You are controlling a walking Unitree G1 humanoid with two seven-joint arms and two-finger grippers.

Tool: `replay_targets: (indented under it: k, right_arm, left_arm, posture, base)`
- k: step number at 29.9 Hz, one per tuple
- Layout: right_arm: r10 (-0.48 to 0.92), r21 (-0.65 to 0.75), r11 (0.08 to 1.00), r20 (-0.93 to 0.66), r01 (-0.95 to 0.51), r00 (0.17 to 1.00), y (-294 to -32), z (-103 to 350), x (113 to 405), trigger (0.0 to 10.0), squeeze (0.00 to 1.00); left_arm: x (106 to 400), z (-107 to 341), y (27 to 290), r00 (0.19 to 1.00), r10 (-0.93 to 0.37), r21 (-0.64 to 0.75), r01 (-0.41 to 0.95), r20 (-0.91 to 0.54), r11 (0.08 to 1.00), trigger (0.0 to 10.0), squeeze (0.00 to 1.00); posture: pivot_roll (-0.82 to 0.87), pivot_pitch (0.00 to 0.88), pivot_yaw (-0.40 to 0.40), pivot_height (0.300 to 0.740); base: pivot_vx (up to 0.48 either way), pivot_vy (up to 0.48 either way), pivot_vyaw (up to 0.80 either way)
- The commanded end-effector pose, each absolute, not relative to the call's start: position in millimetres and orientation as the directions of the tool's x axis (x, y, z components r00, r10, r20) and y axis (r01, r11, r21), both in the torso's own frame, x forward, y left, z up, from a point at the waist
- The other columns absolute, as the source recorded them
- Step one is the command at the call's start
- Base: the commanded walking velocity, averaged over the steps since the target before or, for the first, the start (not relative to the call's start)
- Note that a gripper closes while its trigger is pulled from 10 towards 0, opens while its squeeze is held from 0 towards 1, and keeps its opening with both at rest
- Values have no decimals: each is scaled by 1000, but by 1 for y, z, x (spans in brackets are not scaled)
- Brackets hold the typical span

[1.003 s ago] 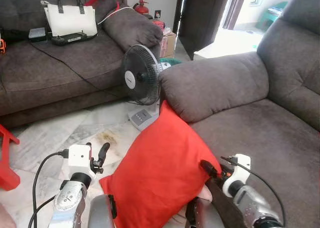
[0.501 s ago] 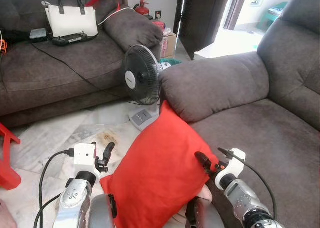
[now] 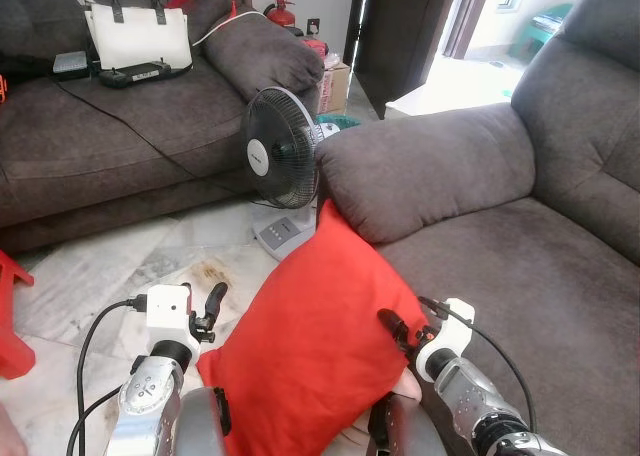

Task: Move the pillow to the sofa from floor

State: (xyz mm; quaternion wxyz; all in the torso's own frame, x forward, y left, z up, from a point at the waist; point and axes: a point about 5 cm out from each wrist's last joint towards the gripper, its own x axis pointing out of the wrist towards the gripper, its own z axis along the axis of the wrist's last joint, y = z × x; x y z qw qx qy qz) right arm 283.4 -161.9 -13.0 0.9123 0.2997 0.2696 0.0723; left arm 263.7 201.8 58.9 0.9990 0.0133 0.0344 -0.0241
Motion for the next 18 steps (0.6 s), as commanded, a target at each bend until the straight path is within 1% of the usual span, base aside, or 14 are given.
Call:
replay_targets:
  k: [1, 5, 10, 18]
  right_arm:
    - [294, 589, 808, -445, 29, 846, -160, -12, 285, 10000, 0]
    - [298, 614, 789, -416, 23, 859, -157, -9, 289, 10000, 0]
    - [302, 617, 787, -403, 12, 864, -155, -8, 289, 10000, 0]
    - [331, 613, 789, -390, -25, 859, -141, -7, 290, 10000, 0]
  left_arm:
    - [262, 65, 203, 998, -43, 39, 45, -43, 998, 10000, 0]
    - [259, 68, 205, 999, -27, 45, 29, -31, 999, 10000, 0]
    - [255, 71, 206, 1000, -17, 54, 18, -24, 998, 10000, 0]
    - [246, 75, 207, 1000, 9, 56, -8, -12, 998, 10000, 0]
  posture:
    - [238, 21, -160, 530]
    - [251, 29, -162, 530]
    - [281, 47, -166, 530]
    - [294, 90, -180, 530]
  base:
    - [0, 0, 0]
    - [0, 0, 0]
    - [0, 0, 0]
    - [0, 0, 0]
